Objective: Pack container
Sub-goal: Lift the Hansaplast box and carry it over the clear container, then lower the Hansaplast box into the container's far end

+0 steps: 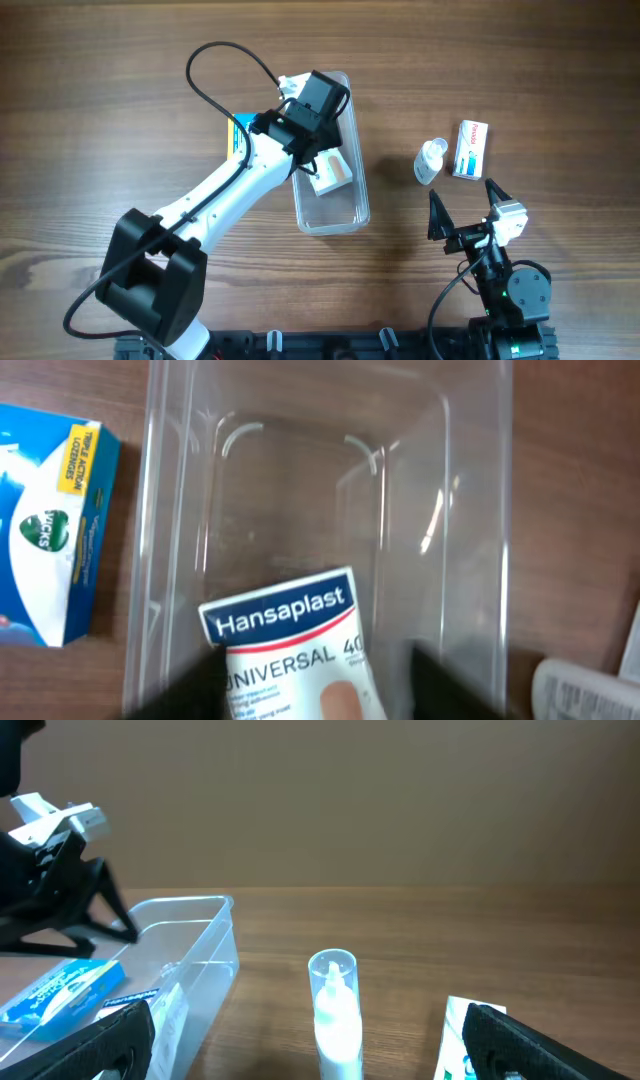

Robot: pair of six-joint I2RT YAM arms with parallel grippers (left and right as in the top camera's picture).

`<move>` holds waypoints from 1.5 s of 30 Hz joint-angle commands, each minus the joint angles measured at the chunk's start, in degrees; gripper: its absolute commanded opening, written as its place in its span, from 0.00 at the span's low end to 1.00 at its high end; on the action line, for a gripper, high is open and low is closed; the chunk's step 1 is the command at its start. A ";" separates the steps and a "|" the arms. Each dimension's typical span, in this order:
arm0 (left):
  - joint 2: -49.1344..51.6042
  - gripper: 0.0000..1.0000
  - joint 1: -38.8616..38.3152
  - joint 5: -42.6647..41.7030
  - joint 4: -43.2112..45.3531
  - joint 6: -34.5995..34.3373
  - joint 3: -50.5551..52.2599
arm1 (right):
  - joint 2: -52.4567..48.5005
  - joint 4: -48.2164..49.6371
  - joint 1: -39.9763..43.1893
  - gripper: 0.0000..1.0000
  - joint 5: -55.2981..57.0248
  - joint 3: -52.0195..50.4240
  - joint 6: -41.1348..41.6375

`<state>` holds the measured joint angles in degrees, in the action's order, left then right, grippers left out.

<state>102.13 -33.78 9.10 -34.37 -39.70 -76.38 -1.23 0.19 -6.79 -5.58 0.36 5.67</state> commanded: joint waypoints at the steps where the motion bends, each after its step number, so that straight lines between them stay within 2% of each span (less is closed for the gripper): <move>1: -0.81 0.08 -0.07 -2.08 -1.44 0.24 -0.79 | -0.07 0.22 0.24 1.00 -0.92 -0.04 -1.05; 2: -1.40 0.04 -0.07 -2.69 -1.99 0.22 -0.79 | -0.07 0.22 0.24 1.00 -0.92 -0.04 -1.05; 10: -5.05 0.04 -1.27 -10.84 -8.92 -1.51 -0.79 | -0.07 0.22 0.24 1.00 -0.92 -0.04 -1.05; 16: -4.92 0.04 -5.55 -15.13 -12.72 -1.53 -0.76 | -0.07 0.22 0.24 1.00 -0.92 -0.04 -1.03; 19: -4.85 0.04 -8.11 -15.04 -13.07 -1.88 -0.76 | -0.07 0.22 0.24 1.00 -0.92 -0.04 -1.05; 23: -4.83 0.04 -11.52 -11.87 -14.36 -7.30 -0.72 | -0.07 0.22 0.24 1.00 -0.92 -0.04 -1.05; 30: -4.57 0.04 -14.16 -5.51 -17.42 -11.91 -0.66 | -0.07 0.22 0.24 1.00 -0.92 -0.04 -1.05; 45: 2.47 0.04 -14.16 -4.50 -17.35 -12.24 -0.55 | -0.07 0.22 0.24 1.00 -0.92 -0.04 -1.05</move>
<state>102.08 -47.90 3.22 -51.64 -50.74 -76.38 -1.23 0.16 -6.79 -5.58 0.36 5.67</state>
